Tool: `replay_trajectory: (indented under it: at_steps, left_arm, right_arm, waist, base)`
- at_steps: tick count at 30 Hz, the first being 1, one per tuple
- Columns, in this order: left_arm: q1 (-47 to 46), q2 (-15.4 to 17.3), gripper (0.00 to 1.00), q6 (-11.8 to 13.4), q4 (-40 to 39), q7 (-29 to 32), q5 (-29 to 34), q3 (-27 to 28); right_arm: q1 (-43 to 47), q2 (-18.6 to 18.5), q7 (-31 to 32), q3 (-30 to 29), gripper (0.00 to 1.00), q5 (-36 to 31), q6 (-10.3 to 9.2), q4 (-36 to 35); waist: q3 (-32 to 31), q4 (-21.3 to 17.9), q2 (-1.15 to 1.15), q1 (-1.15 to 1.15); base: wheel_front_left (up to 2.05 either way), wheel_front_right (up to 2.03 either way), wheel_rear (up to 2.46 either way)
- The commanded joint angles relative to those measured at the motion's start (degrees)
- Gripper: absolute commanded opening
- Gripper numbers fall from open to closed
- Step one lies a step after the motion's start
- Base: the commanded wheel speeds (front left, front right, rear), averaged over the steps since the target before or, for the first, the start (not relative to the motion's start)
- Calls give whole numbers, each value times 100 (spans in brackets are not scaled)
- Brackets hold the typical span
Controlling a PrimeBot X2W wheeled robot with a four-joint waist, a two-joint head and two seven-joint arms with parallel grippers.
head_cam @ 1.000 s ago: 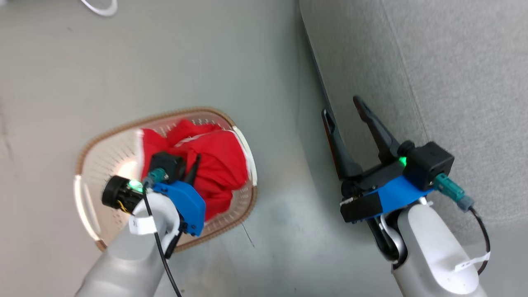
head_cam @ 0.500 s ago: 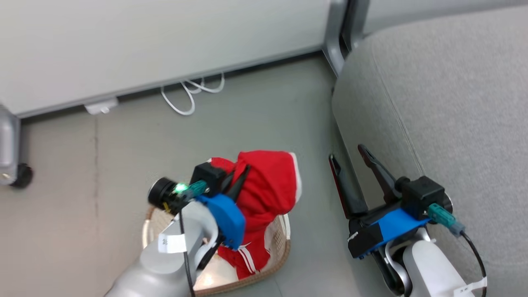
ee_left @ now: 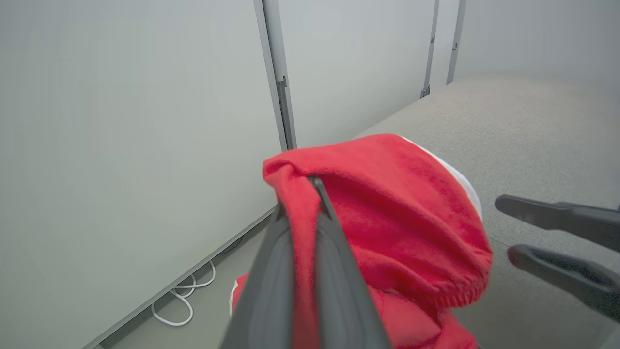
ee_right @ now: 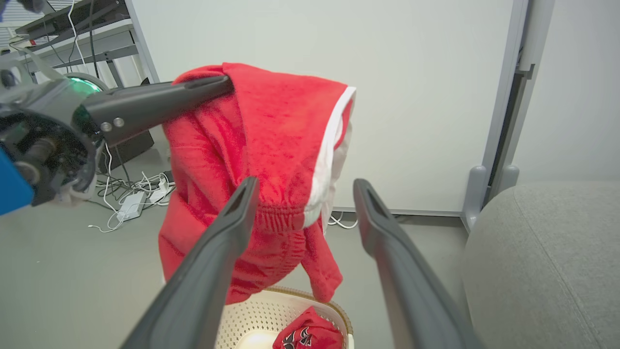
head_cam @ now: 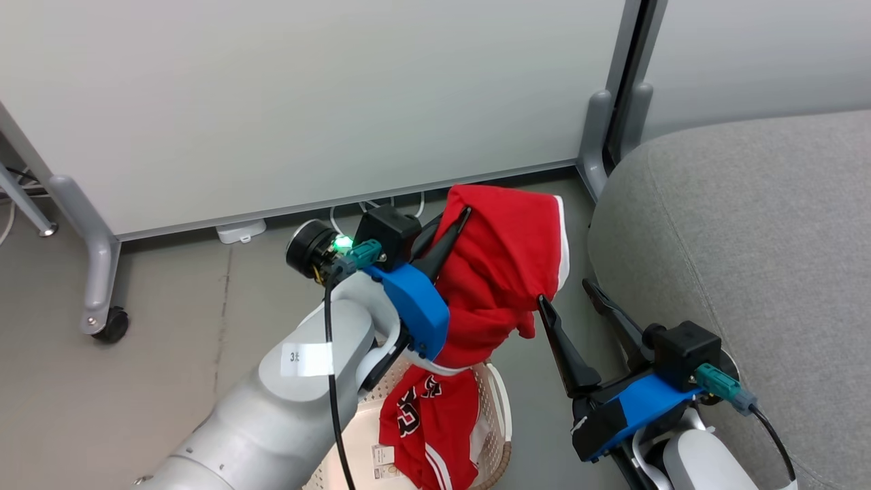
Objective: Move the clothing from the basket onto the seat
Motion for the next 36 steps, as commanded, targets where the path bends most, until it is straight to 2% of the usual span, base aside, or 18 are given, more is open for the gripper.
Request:
replay_trajectory:
  at_steps: [1,15,23,30,36]
  left_arm:
    - [-54,-17,0,-6,-15,-30,-29,-19]
    - [-212,-21,0,-7,13,-31,-120,-117]
    - [-275,-52,0,-7,-37,-31,-95,-187]
    - [-287,-71,0,-7,-121,-31,-90,-253]
    - [-333,-92,0,-7,-218,-31,-113,-318]
  right_arm:
    - [76,-16,21,-1,100,-29,1,-16]
    - [128,-16,107,33,100,4,1,-14]
    - [-221,-16,239,63,100,-195,1,154]
    - [-682,-16,430,217,100,-306,1,591]
    - [-1337,-16,492,426,100,-203,1,1334]
  waist:
    - [-30,33,-1,1]
    - [-21,79,-1,1]
    - [81,86,-1,1]
    - [166,139,-1,1]
    - [249,205,-1,1]
  base:
    - [0,0,0]
    - [0,0,0]
    - [0,0,0]
    - [0,0,0]
    - [0,0,0]
